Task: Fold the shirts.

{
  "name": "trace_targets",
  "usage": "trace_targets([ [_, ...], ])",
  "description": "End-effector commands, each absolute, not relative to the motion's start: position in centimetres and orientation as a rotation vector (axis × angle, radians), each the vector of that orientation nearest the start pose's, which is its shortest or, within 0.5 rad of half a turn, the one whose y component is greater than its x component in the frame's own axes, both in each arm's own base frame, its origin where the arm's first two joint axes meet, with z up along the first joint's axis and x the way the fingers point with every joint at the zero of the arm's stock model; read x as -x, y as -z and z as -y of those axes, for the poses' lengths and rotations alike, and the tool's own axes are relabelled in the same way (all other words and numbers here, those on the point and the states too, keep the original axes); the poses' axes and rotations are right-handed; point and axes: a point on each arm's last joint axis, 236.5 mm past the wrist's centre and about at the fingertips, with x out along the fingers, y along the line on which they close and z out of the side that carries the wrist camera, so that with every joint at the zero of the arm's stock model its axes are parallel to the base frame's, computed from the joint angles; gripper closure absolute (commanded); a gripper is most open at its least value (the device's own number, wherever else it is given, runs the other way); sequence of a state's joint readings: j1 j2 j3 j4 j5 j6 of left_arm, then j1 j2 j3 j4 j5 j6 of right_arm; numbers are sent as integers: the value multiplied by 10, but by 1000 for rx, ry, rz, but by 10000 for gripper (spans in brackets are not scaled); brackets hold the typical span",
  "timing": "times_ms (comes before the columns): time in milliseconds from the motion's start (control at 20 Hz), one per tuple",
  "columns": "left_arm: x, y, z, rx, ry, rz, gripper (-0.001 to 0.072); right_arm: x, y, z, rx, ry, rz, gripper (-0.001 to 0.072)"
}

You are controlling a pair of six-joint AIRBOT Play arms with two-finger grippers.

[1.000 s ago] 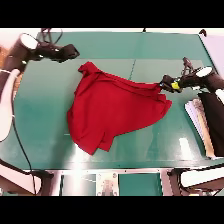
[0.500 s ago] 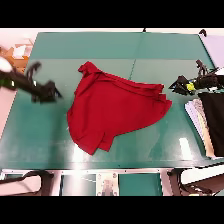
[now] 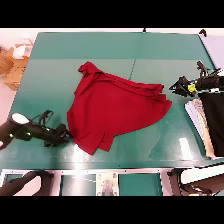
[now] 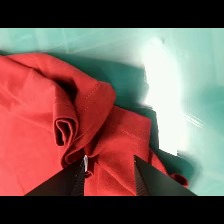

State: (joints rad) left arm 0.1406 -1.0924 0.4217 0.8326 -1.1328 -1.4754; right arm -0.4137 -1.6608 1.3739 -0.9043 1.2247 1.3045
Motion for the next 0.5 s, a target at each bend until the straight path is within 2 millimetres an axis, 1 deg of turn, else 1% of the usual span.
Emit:
trace_targets([
  [0, -221, 107, 139, 901, 162, -1493, 296, -449, 31, 46, -706, -181, -1240, 353],
  [50, -228, 108, 141, 889, 158, -1462, 298, -449, 31, 46, -706, -181, -1240, 358],
  [100, -232, 108, 140, 885, 155, -1445, 430, -449, 31, 46, -707, -181, -1241, 359],
  [150, -237, 106, 134, 850, 163, -1430, 682, -447, 31, 45, -707, -184, -1246, 359],
  [200, -244, 103, 123, 820, 158, -1419, 684, -445, 31, 43, -708, -193, -1256, 359],
  [250, -252, 96, 106, 793, 143, -1408, 684, -441, 29, 42, -706, -204, -1267, 359],
  [300, -262, 89, 85, 759, 119, -1392, 684, -437, 25, 41, -702, -216, -1275, 359],
  [400, -285, 72, 36, 711, 39, -1324, 684, -427, 15, 45, -702, -215, -1269, 362],
  [450, -294, 64, 21, 702, 24, -1287, 684, -418, 11, 49, -718, -197, -1263, 362],
])
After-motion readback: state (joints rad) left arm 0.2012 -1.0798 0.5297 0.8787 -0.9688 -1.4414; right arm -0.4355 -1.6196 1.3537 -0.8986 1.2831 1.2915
